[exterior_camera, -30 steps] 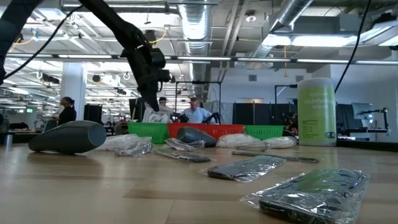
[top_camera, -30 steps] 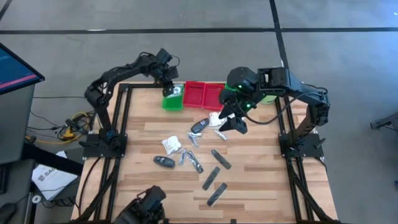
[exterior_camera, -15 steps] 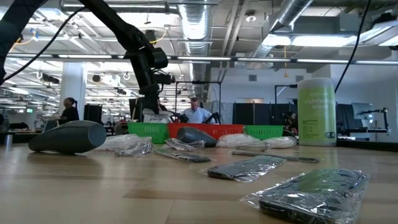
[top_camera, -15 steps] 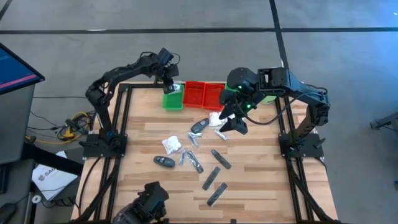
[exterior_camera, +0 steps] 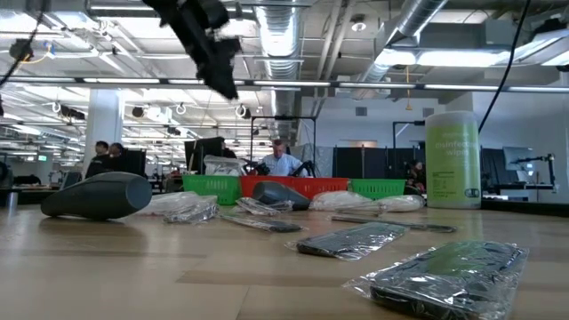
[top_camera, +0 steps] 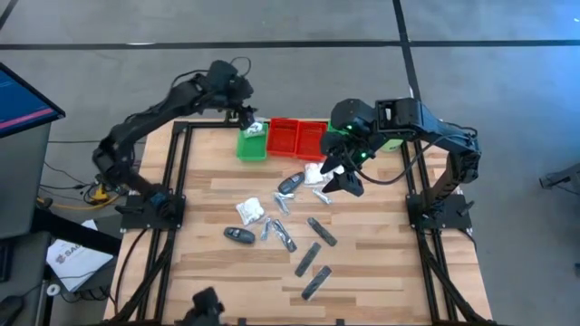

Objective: Pick & Place Travel size toiletries
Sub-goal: Put the deodorant into the left red basket

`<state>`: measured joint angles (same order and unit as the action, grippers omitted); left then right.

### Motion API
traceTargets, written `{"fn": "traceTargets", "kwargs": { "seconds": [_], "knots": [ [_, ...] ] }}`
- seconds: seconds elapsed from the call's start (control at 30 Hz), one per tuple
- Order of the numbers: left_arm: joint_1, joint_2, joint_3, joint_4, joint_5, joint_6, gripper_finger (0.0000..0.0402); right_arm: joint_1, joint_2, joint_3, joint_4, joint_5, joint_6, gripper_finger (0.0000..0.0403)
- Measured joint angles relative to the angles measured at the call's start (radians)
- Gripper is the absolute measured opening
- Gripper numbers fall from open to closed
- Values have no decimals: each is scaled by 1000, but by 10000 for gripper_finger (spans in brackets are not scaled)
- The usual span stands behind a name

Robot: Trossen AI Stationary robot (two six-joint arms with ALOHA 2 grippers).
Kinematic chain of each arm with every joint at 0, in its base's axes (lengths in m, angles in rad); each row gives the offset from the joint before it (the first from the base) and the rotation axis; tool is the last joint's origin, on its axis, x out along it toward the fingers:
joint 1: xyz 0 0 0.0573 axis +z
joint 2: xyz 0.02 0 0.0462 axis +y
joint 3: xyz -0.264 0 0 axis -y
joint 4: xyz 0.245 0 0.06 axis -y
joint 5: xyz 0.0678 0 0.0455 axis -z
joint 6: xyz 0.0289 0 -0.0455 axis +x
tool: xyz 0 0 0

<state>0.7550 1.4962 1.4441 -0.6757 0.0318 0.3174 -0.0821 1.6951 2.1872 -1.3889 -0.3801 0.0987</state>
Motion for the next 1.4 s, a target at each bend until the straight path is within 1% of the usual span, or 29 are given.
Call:
{"fn": "traceTargets", "kwargs": {
  "seconds": [0.1,0.23,0.3,0.4,0.53,0.63,0.7,0.87,1.03,1.2,1.3,1.4],
  "knots": [
    [-40,-66,0,6,38,-61,237,-5,0,0,-3,0,-19,281],
    [-101,-118,0,9,45,-91,228,-27,0,0,-22,1,-55,281],
    [-131,-124,0,11,46,-125,224,-48,0,0,-46,13,-54,281],
    [-171,-124,0,9,49,-218,219,-88,12,0,-66,17,-34,281],
    [-246,-115,0,1,103,-314,211,-131,12,0,-87,19,2,281],
    [-324,-115,-1,-31,116,-351,204,-128,12,0,-102,19,-38,281],
    [-376,-118,-24,-33,115,-367,199,-113,13,0,-115,18,-56,281],
    [-488,-116,-140,-56,139,-436,185,-64,13,-6,-137,17,-66,281],
    [-612,-121,-300,-82,188,-484,175,-31,12,-59,-22,19,60,281],
    [-748,-177,-465,-102,240,-540,172,-10,12,-148,87,24,170,281],
    [-836,-230,-557,-92,236,-587,173,6,13,-222,177,24,239,281],
    [-917,-286,-635,-79,167,-627,171,25,13,-280,263,40,292,281]
  ]
}}
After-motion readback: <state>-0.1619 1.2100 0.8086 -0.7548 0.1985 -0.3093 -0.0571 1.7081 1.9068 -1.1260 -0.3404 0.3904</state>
